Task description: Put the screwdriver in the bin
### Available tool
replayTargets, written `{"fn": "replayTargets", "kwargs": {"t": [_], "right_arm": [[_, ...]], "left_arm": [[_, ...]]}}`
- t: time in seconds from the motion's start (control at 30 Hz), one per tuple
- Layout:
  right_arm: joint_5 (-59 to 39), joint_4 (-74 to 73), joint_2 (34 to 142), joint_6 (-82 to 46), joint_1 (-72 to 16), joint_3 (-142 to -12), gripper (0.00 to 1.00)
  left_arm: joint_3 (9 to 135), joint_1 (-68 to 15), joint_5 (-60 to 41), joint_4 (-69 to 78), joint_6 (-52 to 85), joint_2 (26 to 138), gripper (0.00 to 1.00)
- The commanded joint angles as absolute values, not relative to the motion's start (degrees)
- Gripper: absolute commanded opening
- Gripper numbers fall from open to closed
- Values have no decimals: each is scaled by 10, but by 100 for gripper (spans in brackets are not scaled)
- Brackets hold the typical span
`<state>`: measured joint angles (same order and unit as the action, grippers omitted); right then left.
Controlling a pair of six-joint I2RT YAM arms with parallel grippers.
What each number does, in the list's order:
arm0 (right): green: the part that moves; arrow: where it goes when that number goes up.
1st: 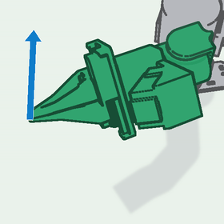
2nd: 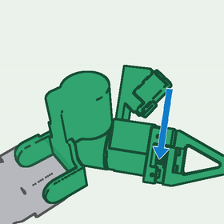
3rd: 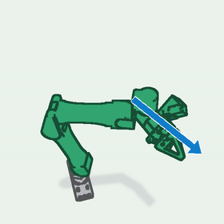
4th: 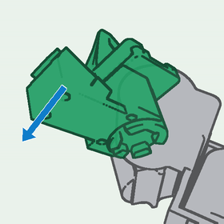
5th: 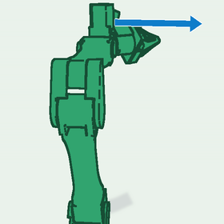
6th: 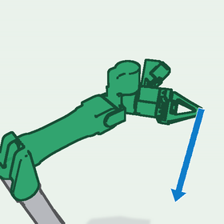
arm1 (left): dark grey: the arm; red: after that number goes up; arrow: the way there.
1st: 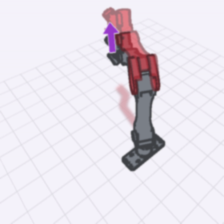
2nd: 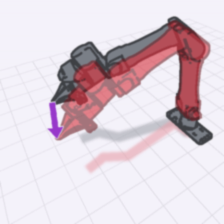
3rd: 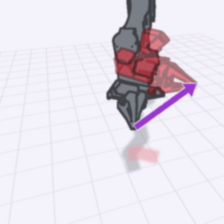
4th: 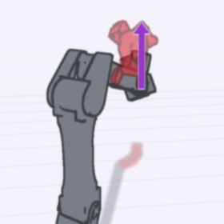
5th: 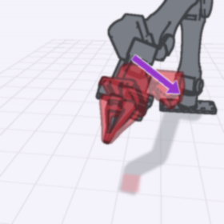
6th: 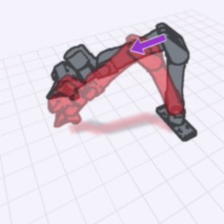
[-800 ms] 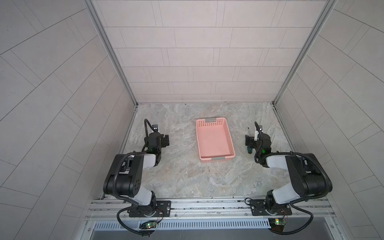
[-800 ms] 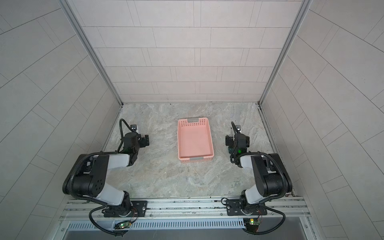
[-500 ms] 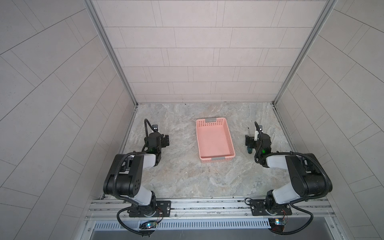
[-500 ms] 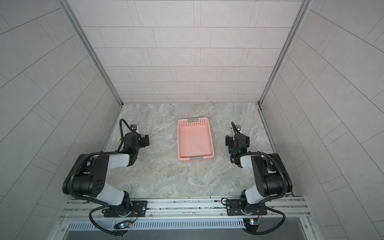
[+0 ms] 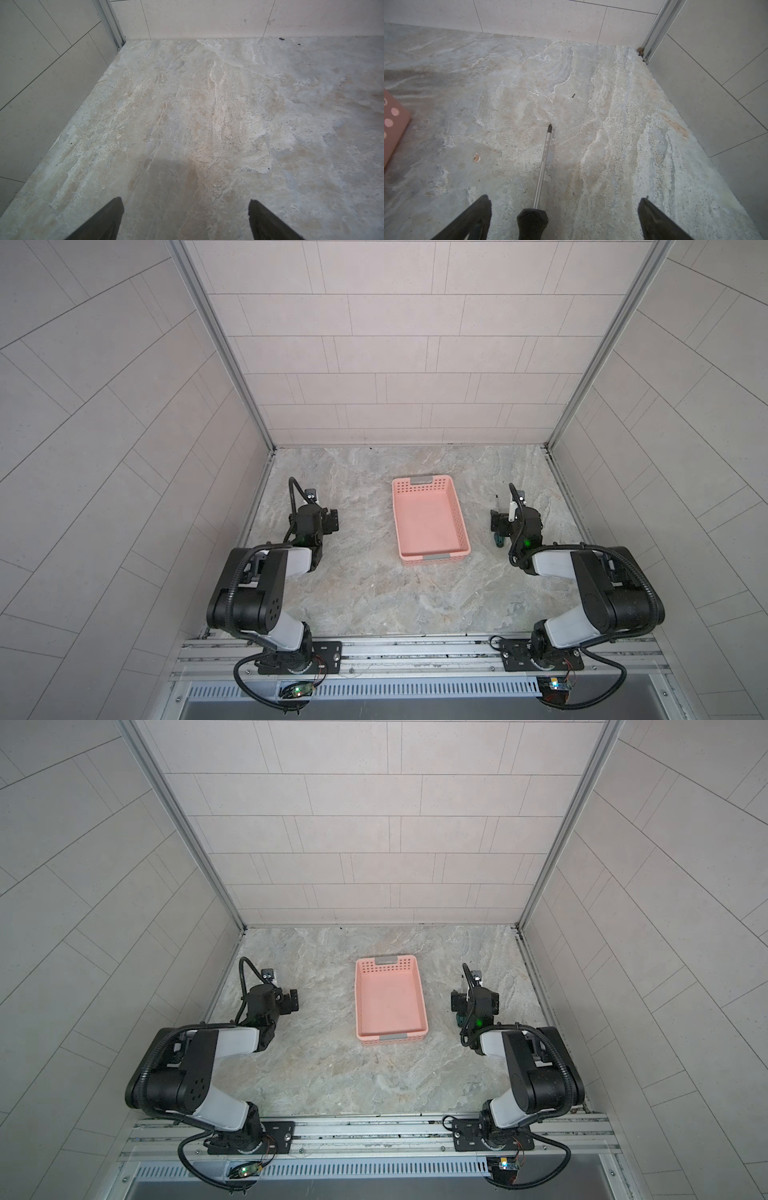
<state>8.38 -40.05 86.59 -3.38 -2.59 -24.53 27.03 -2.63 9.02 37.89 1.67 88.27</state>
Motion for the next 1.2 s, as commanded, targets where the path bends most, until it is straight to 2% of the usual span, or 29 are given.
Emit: {"fn": "replayTargets", "kwargs": {"t": [0.0,0.27,0.43,0.47,0.53,0.6,0.8,1.0,1.17], "right_arm": [[88,-408,865,-26,-26,-251,100],[88,-408,864,-26,-26,-251,100],[89,-408,861,-21,-26,-252,100],[92,-364,847,-21,-26,-271,100],[110,-177,812,-54,-21,-356,100],[71,-52,798,-72,-10,-437,100],[62,109,716,-117,-18,-534,100],[3,358,750,-141,-18,-685,100],[-44,421,763,-169,-18,-693,100]], "left_arm": [[271,-24,89,391,17,879,100],[272,-25,95,377,16,859,100],[422,-25,140,54,80,754,100],[456,-25,126,0,93,739,100],[513,-25,85,-76,120,713,100],[564,-25,55,-141,155,697,100],[703,-35,-22,-275,182,706,100],[758,-44,-9,-341,246,705,100],[853,-46,-103,-452,192,758,100]]}}
